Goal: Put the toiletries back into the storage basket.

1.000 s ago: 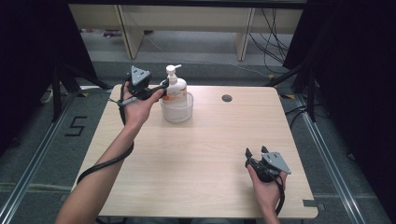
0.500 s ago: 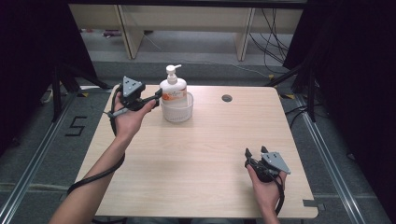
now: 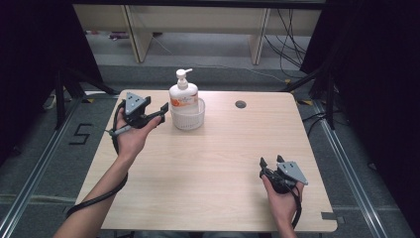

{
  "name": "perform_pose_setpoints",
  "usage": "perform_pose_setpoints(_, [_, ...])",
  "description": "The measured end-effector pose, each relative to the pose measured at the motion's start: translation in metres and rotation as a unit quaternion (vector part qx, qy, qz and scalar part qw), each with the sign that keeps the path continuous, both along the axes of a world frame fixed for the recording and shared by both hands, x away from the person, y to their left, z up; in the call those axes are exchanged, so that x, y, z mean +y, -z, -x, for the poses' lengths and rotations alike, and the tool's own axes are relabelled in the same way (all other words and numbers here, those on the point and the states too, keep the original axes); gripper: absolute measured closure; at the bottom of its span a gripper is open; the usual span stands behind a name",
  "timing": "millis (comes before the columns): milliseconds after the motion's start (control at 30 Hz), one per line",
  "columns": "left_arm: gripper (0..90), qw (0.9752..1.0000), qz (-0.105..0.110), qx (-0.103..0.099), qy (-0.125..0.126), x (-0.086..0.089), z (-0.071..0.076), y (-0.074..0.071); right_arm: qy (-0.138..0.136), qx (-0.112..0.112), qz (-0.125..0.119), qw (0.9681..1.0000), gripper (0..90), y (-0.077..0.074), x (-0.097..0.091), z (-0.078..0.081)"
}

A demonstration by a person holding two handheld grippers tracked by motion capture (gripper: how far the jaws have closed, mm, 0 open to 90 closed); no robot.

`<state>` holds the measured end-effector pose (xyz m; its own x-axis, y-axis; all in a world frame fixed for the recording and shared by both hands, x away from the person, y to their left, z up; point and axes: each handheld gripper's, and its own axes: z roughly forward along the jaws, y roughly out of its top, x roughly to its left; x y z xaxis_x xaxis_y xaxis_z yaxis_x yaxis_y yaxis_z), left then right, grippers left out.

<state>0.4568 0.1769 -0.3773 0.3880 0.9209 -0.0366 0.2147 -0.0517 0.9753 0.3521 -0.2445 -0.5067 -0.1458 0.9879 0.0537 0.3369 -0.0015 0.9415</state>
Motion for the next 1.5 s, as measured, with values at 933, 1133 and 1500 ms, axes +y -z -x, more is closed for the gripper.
perform_pose_setpoints(933, [31.1,1.0000,-0.001,-0.001,-0.003,0.021,0.035,0.039,-0.005,0.000,0.019,0.9998,37.5,0.000,-0.002,-0.001])
perform_pose_setpoints(1133, [31.3,1.0000,0.000,0.001,-0.006,0.028,0.043,0.050,-0.007,0.000,0.019,0.9998,37.5,0.000,-0.002,-0.001])
perform_pose_setpoints(1500, [32.2,0.9998,0.003,0.011,-0.016,0.047,0.058,0.071,-0.002,-0.002,0.022,0.9998,37.5,0.001,-0.002,-0.001])
